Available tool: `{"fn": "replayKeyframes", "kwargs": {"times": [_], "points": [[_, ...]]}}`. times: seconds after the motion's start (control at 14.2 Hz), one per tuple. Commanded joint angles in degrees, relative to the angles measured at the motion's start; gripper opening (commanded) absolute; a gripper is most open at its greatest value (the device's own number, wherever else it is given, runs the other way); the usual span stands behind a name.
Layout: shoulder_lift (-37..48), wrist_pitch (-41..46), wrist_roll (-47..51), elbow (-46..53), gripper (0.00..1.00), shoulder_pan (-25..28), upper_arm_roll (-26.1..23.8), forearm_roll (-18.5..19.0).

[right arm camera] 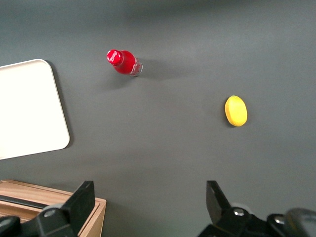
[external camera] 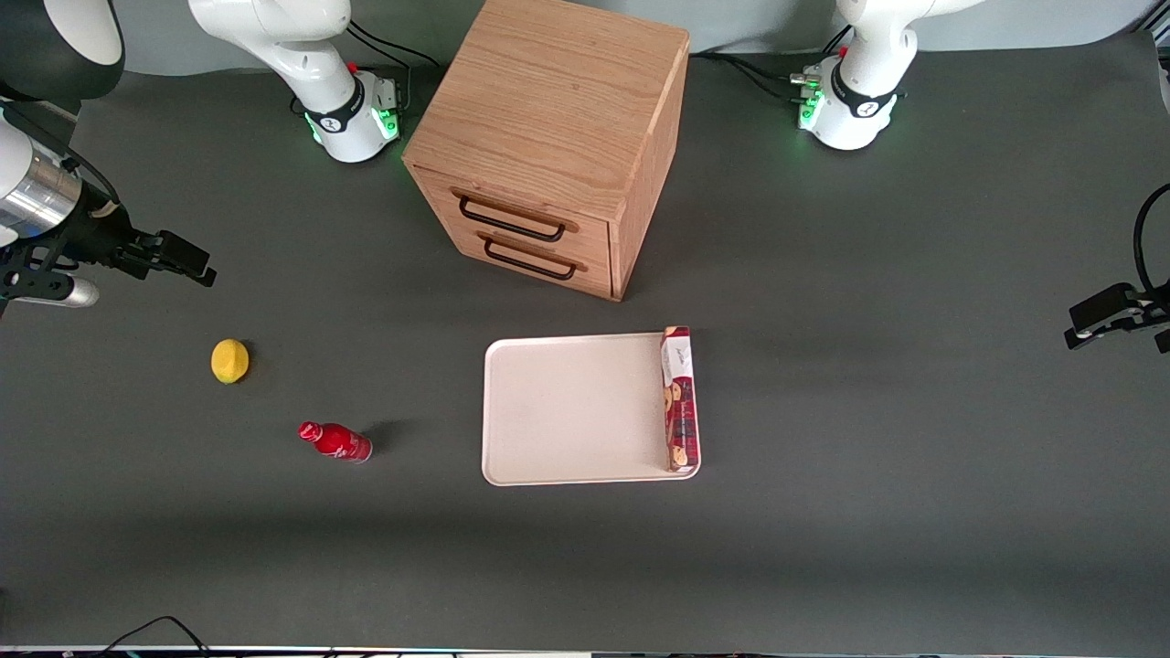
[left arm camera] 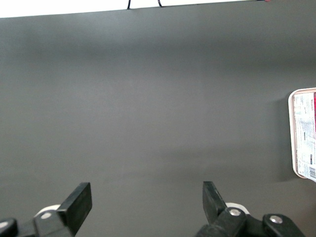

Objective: Place coke bottle on tray
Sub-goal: 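Move the open right gripper down toward the red Coca-Cola bottle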

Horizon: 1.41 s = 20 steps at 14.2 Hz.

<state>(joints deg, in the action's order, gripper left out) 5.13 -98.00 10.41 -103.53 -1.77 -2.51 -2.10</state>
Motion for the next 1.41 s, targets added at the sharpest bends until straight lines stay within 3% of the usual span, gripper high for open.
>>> {"fn": "replayKeyframes", "kwargs": {"times": [0.0,0.35,0.71,1.06,1.34], "points": [[0.1,1.3,1.1,0.7,1.0,0.5,0.6,-1.2],[-2.1,0.4,0.3,2.6,1.0,0.7,0.3,-0.5],[-18.1,-0.7,0.3,14.9,1.0,2.1,-0.2,1.0],[-29.8,-12.0,2.2,17.2,1.0,3.6,-1.5,1.0],[-34.6,-18.4,3.1,16.6,1.0,4.6,-1.8,3.3]]}}
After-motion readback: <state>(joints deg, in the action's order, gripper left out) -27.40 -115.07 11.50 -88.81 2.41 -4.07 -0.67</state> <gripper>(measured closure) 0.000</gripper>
